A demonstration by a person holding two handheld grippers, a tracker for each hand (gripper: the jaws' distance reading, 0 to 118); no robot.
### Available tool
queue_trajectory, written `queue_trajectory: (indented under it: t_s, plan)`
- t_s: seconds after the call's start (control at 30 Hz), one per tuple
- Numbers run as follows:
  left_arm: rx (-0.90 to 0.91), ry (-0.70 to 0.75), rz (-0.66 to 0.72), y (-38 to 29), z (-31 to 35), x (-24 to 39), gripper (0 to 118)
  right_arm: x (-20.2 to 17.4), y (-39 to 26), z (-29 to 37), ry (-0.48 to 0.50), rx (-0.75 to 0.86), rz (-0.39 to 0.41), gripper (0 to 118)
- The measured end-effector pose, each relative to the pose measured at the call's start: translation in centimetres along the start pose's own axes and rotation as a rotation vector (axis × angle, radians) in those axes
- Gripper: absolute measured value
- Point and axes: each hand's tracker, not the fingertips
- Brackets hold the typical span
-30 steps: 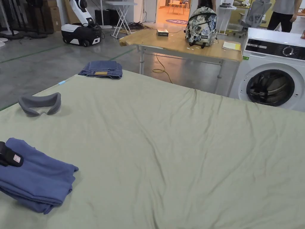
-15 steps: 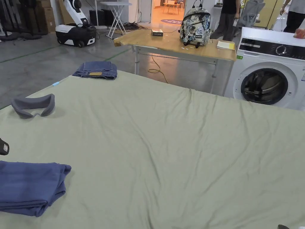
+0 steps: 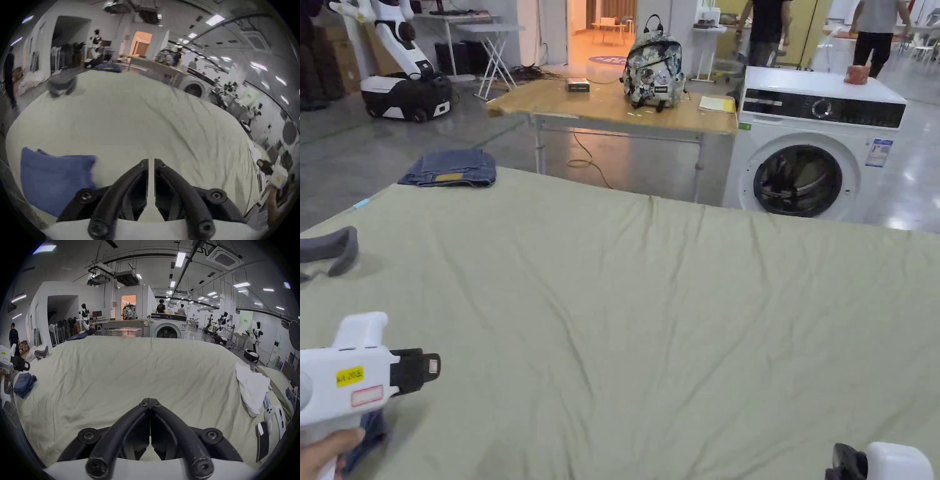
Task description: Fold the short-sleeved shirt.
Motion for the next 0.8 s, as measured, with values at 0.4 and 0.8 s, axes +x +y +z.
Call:
queue_trajectory:
  t_s: [0.4,0.8]
  plan:
    - [0.333,0.018,-0.231,-5.9,-2.0,21.2,0,0.3,3.0,1.0,-0.014,0.127,-0.048,0]
    - [0.489,0.104,-0.271,-6.9,0.0,26.2,0,0.6,4.2,1.6,-0.04,0.26,-0.064,0]
